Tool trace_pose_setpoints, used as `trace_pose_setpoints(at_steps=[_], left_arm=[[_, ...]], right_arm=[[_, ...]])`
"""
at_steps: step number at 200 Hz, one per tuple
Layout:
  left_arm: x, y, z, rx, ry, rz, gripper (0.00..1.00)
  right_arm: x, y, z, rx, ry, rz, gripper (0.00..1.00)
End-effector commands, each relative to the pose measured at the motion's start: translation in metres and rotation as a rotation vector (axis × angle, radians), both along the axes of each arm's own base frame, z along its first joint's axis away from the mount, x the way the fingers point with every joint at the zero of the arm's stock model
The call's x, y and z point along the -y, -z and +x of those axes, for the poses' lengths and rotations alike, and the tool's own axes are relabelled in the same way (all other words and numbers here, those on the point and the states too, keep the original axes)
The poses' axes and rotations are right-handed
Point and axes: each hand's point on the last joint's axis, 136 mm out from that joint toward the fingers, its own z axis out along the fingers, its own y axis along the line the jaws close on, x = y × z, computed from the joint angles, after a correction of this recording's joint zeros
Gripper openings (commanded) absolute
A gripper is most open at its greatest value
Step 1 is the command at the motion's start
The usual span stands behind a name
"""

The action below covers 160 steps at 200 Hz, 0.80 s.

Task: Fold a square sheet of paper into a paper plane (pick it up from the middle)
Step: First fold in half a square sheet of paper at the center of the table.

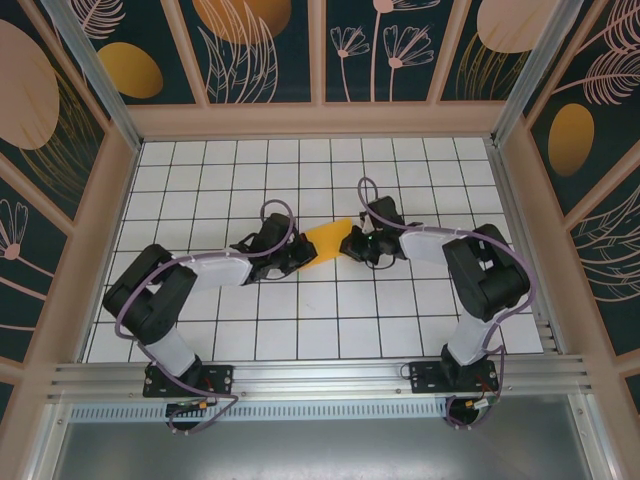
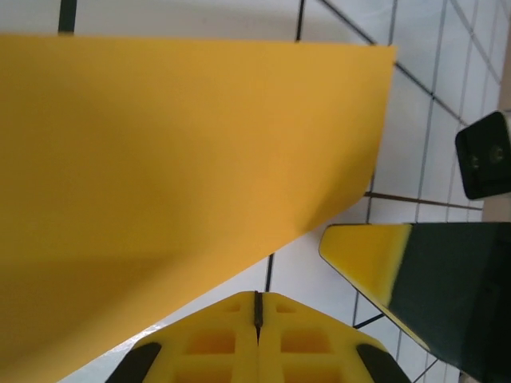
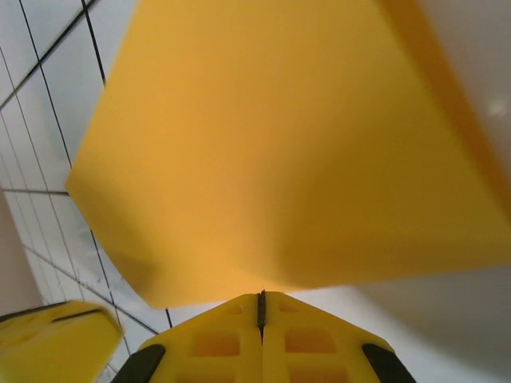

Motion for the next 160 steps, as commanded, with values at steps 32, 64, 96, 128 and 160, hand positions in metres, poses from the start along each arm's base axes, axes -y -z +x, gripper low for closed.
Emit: trace_pose_setpoints(at_steps=[32,64,96,128,160], left_arm=[[0.019,0.009,0.008,-0.019,0.027,-0.028,0.01],[0.022,0.011,0.01,-0.022,0.033,-0.031,0.0],[0.025,0.014,0.009,-0.031,0.049,-0.034,0.0],[0.024,0.023,0.007,-0.053,0.05,-0.018,0.0],[0.022,0.031,0.004,-0.073,0.049,-0.006,0.0]], right_arm=[[-0.025,-0.012,0.002,0.024,-0.05,0.086,0.0],[-0.031,-0.003,0.003,0.002,-0.068,0.076,0.0],[-0.032,0.005,0.003,-0.018,-0.07,0.073,0.0],[-0.03,0.012,0.002,-0.029,-0.067,0.056,0.0],[-0.027,0.019,0.0,-0.042,-0.061,0.034,0.0]])
